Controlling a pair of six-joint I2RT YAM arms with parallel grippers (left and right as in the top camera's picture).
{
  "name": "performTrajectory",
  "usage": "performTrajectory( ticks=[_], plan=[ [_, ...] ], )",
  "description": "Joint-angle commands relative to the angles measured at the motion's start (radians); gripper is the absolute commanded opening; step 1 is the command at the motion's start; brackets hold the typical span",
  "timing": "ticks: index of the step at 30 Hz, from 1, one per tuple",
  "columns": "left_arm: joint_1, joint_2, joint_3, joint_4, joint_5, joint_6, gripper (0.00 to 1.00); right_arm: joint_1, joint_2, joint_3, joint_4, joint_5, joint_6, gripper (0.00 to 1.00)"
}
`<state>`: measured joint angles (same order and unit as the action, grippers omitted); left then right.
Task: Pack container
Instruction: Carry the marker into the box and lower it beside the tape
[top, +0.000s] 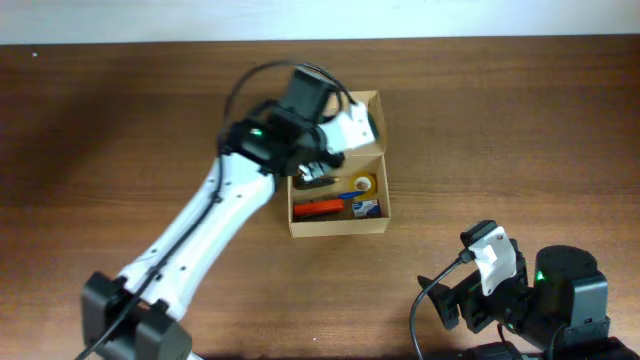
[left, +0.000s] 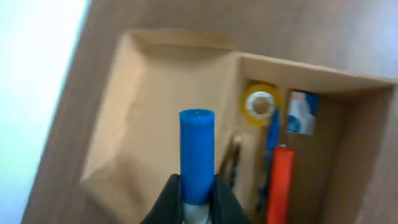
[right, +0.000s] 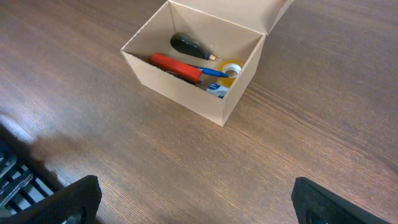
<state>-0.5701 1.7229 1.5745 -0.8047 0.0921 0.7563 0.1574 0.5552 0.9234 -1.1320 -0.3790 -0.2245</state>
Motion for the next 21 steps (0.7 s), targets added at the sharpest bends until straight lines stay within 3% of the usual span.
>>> performTrajectory(
  ticks=[1, 10, 21],
  plan=[
    [-0.030, 0.071, -0.003, -0.019, 0.068, 0.138, 0.02, -0.007, -0.005, -0.003, 0.003, 0.010, 0.000, 0.99],
    [-0.041, 0.226, -0.003, -0.030, 0.083, 0.159, 0.02, -0.007, -0.005, -0.003, 0.003, 0.010, 0.000, 0.99],
    [-0.041, 0.248, -0.003, -0.074, 0.129, 0.185, 0.02, -0.007, -0.005, -0.003, 0.003, 0.010, 0.000, 0.99]
  ],
)
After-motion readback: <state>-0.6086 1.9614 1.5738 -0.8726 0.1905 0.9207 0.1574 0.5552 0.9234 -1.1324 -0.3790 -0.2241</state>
